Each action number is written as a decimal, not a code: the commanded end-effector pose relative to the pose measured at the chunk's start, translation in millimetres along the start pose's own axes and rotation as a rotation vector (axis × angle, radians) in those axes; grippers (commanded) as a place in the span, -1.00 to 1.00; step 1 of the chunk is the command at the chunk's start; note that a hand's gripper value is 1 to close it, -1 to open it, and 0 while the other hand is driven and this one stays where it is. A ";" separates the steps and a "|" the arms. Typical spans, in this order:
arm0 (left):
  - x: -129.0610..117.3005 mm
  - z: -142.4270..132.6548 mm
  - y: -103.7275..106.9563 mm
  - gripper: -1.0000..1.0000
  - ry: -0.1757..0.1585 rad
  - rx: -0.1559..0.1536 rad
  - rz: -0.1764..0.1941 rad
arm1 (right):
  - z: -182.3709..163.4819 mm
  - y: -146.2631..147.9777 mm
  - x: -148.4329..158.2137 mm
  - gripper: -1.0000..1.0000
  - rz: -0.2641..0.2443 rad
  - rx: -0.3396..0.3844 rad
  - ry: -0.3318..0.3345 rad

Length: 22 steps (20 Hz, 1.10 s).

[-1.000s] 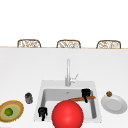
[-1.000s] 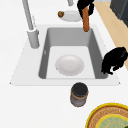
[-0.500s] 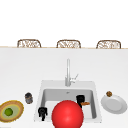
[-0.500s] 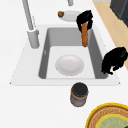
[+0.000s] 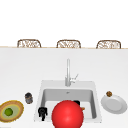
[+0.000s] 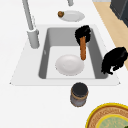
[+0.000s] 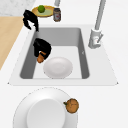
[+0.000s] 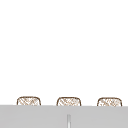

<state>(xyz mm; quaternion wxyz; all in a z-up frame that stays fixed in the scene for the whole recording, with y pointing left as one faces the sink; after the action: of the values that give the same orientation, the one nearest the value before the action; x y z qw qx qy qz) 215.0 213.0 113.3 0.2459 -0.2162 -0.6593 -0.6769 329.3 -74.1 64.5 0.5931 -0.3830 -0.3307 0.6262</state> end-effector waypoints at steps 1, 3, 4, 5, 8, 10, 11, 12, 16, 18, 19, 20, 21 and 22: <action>0.0 0.0 0.0 0.00 0.000 0.000 0.000 | -26.1 10.5 7.4 1.00 -0.039 0.007 0.069; 0.0 0.0 0.0 0.00 0.000 0.000 0.000 | -35.5 14.9 12.0 1.00 -0.035 0.005 0.070; 0.0 0.0 0.0 0.00 0.000 0.000 0.000 | -40.0 18.7 13.2 1.00 -0.039 0.006 0.072; 0.0 0.0 0.0 0.00 0.000 0.000 0.000 | -45.3 22.9 14.3 1.00 -0.041 0.013 0.077; 0.0 0.0 0.0 0.00 0.000 0.000 0.000 | -63.4 34.8 18.9 1.00 -0.051 0.025 0.077; 0.0 0.0 0.0 0.00 0.000 0.000 0.000 | -74.2 39.1 19.8 1.00 -0.063 0.026 0.075; 0.0 0.0 0.0 0.00 0.000 0.000 0.000 | -80.1 42.3 20.8 1.00 -0.065 0.026 0.074; 0.0 0.0 0.0 0.00 0.000 0.000 0.000 | -86.4 46.1 21.8 1.00 -0.063 0.026 0.076; 0.0 0.0 0.0 0.00 0.000 0.000 0.000 | -112.9 61.9 26.3 1.00 -0.051 0.028 0.091; 0.0 0.0 0.0 0.00 0.000 0.000 0.000 | -125.6 69.4 28.0 1.00 -0.052 0.030 0.098; 0.0 0.0 0.0 0.00 0.000 0.000 0.000 | -132.0 73.0 29.0 1.00 -0.051 0.030 0.101; 0.0 0.0 0.0 0.00 0.000 0.000 0.000 | -138.0 75.4 30.5 1.00 -0.048 0.029 0.101; 0.0 0.0 0.0 0.00 0.000 0.000 0.000 | -144.8 78.0 32.2 1.00 -0.044 0.029 0.102; 0.0 0.0 0.0 0.00 0.000 0.000 0.000 | -151.3 80.6 33.9 1.00 -0.040 0.029 0.103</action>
<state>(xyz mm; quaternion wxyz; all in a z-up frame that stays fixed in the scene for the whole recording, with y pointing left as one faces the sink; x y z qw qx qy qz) 215.0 213.0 113.3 0.2459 -0.2162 -0.6593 -0.6769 409.1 -55.8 -67.2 0.6004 -0.3898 -0.3111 0.6251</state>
